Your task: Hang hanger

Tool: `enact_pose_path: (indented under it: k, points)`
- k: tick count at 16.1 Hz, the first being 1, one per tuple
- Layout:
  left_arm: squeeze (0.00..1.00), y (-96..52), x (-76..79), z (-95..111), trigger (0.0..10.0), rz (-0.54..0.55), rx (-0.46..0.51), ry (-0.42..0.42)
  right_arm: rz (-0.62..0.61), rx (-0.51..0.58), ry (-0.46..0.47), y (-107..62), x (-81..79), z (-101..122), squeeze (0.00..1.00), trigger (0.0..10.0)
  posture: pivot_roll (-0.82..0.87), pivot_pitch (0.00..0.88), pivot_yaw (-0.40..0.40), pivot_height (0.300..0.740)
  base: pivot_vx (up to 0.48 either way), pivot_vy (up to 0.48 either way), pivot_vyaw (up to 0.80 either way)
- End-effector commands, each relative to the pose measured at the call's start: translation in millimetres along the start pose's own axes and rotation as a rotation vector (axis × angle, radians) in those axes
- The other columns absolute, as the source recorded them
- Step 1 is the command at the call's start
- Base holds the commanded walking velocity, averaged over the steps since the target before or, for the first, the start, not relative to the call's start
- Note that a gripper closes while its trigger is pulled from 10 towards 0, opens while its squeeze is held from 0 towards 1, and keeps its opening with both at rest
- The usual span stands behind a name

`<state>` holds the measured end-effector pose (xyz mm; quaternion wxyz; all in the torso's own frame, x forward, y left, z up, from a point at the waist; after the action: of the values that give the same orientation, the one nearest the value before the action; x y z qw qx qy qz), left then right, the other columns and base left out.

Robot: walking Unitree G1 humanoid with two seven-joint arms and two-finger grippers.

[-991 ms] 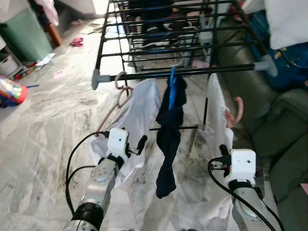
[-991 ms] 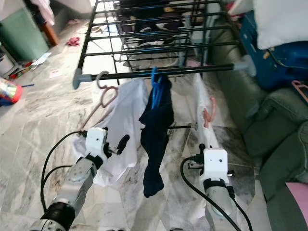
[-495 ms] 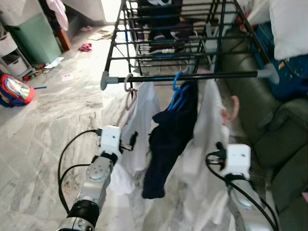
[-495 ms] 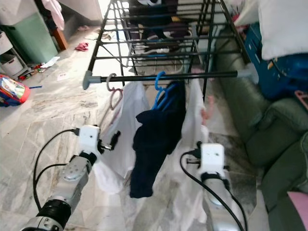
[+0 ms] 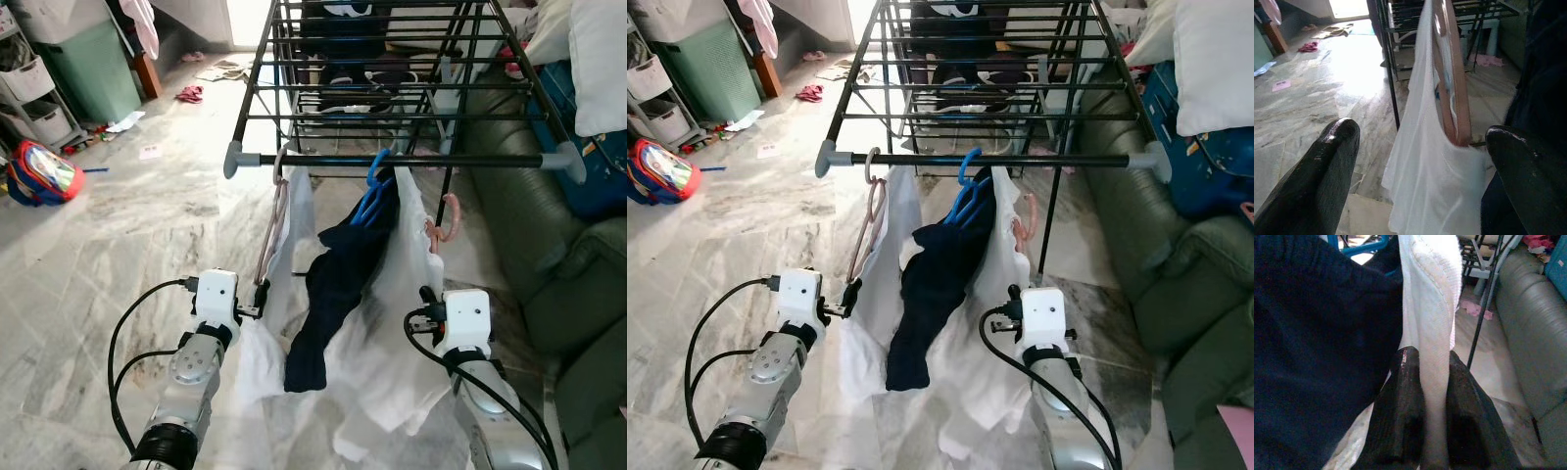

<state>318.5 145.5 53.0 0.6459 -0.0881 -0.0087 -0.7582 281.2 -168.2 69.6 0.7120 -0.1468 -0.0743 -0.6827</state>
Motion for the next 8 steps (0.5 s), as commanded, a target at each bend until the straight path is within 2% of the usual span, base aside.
enact_pose_path:
  k: [1,8]
  points:
    - [0.0,-2.9,-3.2,-3,10.0,0.012,-0.016,0.008,-0.013,0.013,0.011,-1.9,1.9,1,0.0,10.0,0.04,0.071,0.025,0.74,-0.277,0.0,0.0]
    - [0.0,6.8,8.3,1,10.0,-0.028,-0.026,0.006,-0.054,0.013,0.007,-7.6,9.6,0,0.0,10.0,-0.02,0.083,0.043,0.74,-0.306,0.0,0.0]
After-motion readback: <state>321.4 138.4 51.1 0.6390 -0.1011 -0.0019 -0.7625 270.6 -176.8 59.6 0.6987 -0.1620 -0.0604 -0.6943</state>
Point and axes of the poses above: a point about 5 cm out from each wrist's last joint towards the gripper, its own y axis pointing out of the wrist towards the gripper, its own z axis along the axis of the wrist's last joint, x = y × z, the point moved 1 cm from there along y, pointing out of the wrist towards the gripper, and after that the axes turned 12 degrees about -y, right-handed, at the moved point
